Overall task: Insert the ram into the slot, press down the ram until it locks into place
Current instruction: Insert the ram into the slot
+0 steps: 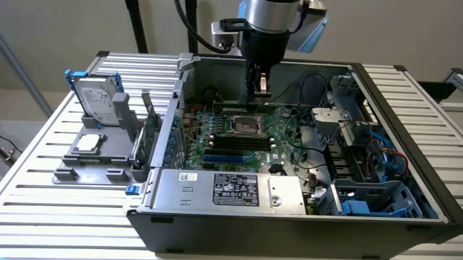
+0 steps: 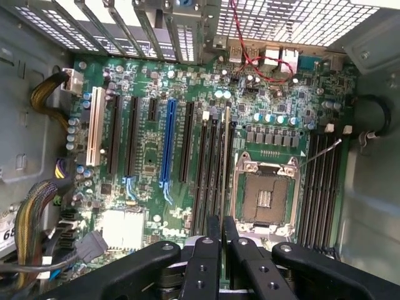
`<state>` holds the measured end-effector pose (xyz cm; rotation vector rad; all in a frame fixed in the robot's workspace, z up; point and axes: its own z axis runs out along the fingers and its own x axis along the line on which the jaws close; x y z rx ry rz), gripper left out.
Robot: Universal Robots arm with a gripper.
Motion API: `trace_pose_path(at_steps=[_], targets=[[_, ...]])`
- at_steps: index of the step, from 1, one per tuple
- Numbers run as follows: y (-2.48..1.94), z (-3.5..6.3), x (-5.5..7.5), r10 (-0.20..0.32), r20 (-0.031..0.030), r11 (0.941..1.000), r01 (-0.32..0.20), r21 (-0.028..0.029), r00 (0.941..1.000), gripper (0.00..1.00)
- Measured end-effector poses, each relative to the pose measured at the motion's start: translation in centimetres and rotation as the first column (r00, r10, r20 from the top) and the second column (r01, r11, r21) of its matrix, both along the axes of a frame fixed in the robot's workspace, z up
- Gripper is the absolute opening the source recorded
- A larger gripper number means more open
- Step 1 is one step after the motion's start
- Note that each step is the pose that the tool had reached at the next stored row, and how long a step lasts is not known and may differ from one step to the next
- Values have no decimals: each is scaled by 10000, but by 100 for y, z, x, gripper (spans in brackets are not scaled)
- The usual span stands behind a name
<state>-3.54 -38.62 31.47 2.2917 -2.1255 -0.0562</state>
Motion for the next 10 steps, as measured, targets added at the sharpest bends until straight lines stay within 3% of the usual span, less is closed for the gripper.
trace_pose_path(at_steps=[10], targets=[[-22,-182,-6,-45,69,10000,45,1,10000,13]])
